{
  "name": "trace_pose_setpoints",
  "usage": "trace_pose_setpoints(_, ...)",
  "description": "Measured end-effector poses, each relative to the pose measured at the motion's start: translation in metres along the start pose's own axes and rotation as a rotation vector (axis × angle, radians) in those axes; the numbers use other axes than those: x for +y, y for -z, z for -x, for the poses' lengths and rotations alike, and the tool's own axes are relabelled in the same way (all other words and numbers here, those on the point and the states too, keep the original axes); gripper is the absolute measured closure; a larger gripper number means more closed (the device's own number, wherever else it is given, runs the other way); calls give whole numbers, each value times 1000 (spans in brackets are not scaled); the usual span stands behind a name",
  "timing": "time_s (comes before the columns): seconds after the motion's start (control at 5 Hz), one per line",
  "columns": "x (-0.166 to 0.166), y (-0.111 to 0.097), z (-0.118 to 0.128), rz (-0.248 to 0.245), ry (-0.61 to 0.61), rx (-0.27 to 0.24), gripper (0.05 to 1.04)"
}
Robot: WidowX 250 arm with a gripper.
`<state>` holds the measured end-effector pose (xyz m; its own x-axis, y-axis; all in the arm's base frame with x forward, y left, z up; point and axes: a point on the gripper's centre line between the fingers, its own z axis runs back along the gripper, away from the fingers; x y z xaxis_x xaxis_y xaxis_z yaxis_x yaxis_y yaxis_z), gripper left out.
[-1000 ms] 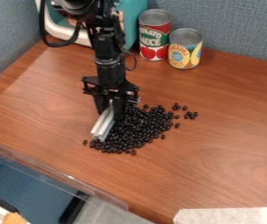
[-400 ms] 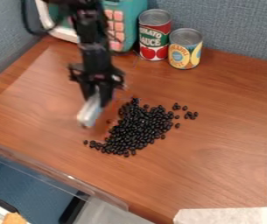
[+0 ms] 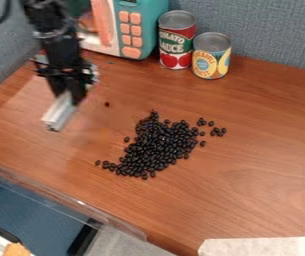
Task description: Sweep into pile
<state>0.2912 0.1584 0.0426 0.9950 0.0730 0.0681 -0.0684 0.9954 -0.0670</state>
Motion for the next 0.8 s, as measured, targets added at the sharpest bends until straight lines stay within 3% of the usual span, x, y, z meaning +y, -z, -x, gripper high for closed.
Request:
trace_pose_setpoints(0.4,42,44,-14,13,121,-14,703)
trace_pose_setpoints(0.6,45,45,-28,-8,145,-14,703)
trace_pose_setpoints(0.8,26,47,-46,-10,219,-18,703)
